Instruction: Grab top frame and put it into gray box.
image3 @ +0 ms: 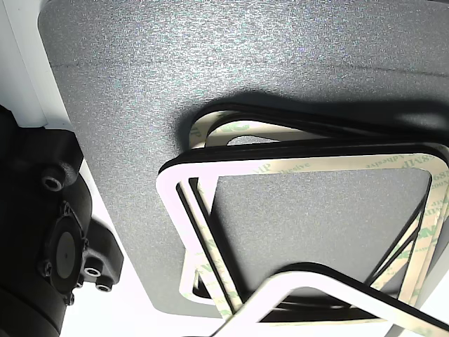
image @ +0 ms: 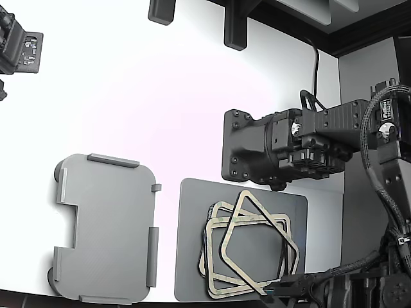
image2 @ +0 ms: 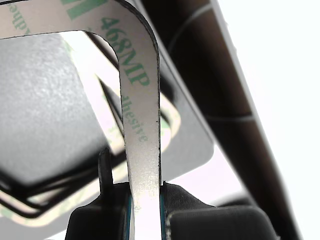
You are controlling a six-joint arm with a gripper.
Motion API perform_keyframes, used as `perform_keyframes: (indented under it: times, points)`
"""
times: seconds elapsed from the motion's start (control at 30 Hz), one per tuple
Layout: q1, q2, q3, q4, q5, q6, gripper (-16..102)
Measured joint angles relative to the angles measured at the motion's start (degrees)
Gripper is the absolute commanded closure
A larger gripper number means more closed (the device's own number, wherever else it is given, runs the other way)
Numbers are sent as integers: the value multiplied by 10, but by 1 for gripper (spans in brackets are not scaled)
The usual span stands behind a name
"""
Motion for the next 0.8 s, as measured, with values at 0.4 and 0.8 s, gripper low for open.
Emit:
perform_keyframes:
  times: [0.4,0.8]
  points:
    - [-156,1,-76,1,86,516,96]
    - [-302,-13,-138,1,96,1039,99]
